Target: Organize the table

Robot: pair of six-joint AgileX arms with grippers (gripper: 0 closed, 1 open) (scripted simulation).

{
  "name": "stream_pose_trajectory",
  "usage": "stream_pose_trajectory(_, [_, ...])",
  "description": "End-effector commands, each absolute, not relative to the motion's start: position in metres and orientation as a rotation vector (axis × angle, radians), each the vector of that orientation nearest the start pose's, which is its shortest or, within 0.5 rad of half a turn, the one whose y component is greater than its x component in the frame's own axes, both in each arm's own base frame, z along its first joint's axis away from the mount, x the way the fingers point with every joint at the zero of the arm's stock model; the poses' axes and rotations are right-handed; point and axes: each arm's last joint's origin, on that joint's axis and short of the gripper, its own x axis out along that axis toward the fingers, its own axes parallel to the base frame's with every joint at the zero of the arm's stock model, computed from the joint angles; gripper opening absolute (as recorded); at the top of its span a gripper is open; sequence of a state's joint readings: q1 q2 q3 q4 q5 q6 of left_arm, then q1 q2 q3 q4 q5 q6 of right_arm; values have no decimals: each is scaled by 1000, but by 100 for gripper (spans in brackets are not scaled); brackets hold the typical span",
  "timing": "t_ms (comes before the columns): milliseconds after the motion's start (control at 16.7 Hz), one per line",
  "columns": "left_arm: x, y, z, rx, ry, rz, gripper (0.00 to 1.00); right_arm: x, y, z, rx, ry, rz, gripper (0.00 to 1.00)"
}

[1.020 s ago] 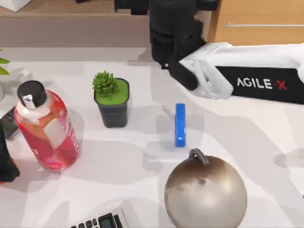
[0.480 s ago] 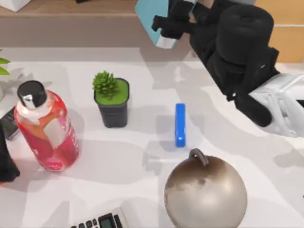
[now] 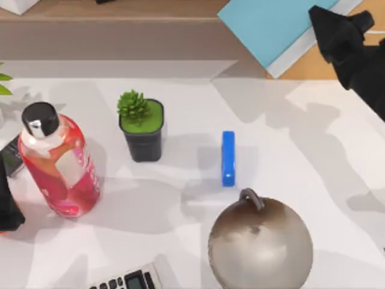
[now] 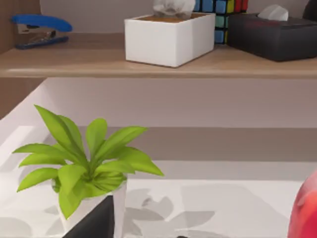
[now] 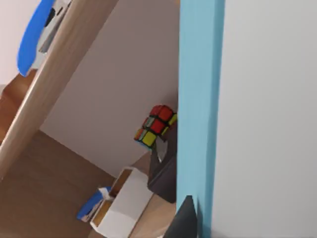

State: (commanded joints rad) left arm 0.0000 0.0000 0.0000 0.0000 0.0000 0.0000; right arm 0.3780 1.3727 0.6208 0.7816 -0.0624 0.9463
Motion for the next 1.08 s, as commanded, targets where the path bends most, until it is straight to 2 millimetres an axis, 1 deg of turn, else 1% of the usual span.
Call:
stream_pose_trajectory(120, [106,-1,160,0,0,0,100,269,73,233,1040,178,371,0])
stream_pose_trajectory(300, [106,-1,160,0,0,0,100,268,14,221,1214,152,226,0])
stream_pose_trajectory(480, [106,-1,160,0,0,0,100,266,-42,204,1371,127,46,0])
stream_pose_trajectory(600, [106,-1,160,0,0,0,100,266,-75,191,1460,118,-75,0])
stream_pose_trajectory(720, [106,-1,160,0,0,0,100,269,-105,179,1531,117,-175,0])
stream_pose_trajectory(840, [106,-1,160,0,0,0,100,280,-129,171,1570,124,-229,0])
stream_pose_trajectory(960, [106,-1,160,0,0,0,100,295,-149,166,1585,137,-248,0])
stream_pose_trajectory(1080, [106,-1,160,0,0,0,100,313,-164,162,1582,155,-243,0])
